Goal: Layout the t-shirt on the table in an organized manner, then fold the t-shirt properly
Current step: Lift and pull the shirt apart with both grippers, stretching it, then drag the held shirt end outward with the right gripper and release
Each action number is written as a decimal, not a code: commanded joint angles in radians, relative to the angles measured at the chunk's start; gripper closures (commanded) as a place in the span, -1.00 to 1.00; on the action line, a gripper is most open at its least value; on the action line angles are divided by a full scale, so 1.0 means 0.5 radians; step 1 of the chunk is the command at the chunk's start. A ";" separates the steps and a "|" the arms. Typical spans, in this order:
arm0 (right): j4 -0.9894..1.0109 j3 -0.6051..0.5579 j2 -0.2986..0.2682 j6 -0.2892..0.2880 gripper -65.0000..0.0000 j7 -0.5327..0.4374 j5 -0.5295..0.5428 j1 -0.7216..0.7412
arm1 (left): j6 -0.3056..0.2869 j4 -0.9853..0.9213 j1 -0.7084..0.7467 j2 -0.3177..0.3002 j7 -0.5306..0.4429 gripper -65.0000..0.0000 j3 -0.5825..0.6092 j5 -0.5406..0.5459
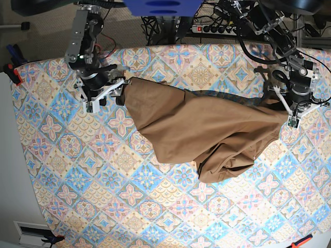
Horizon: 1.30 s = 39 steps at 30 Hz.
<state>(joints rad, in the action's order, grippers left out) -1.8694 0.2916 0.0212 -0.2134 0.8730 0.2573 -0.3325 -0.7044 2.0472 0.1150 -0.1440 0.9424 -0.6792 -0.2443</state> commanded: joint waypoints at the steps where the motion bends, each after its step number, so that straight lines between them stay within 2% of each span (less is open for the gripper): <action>1: -0.034 -0.005 0.002 -0.017 -0.11 -0.032 0.088 0.010 | 0.013 0.032 -0.017 -0.020 -0.030 1.00 -0.006 -0.001; 6: -0.031 -0.008 -0.001 -0.017 -0.11 -0.032 0.291 0.010 | 0.013 0.032 -0.017 -0.020 -0.027 1.00 -0.006 -0.001; 19: 0.239 -0.008 -0.001 -0.017 -0.11 -0.044 0.297 0.013 | 0.013 0.032 -0.017 -0.020 -0.027 1.00 -0.006 -0.001; 26: 0.251 -0.020 -0.001 -0.017 -0.08 -0.032 0.297 0.013 | 0.013 0.032 -0.017 -0.017 -0.030 1.00 -0.006 -0.001; 29: 0.251 -0.128 -0.001 -0.017 0.18 -0.032 0.297 0.013 | 0.013 0.032 -0.017 -0.017 -0.030 1.00 -0.003 0.005; 34: 0.254 -0.281 -0.001 -0.013 0.92 -0.029 0.294 0.013 | 0.013 0.032 -0.017 -0.017 -0.021 1.00 -0.003 0.002; 35: 0.254 -0.275 -0.001 -0.013 1.00 -0.029 0.294 0.013 | 0.013 0.032 -0.017 -0.017 -0.021 1.00 -0.003 0.002; 39: 0.245 -0.207 -0.004 -0.010 1.00 0.038 0.288 0.034 | 0.013 0.032 0.038 -0.017 -0.033 1.00 -0.003 0.005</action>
<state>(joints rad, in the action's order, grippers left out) -1.7264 0.1856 0.0193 -0.2180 0.9169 0.3923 -0.3275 -0.7040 2.0472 0.1345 -0.1444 0.9337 -0.6788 -0.2398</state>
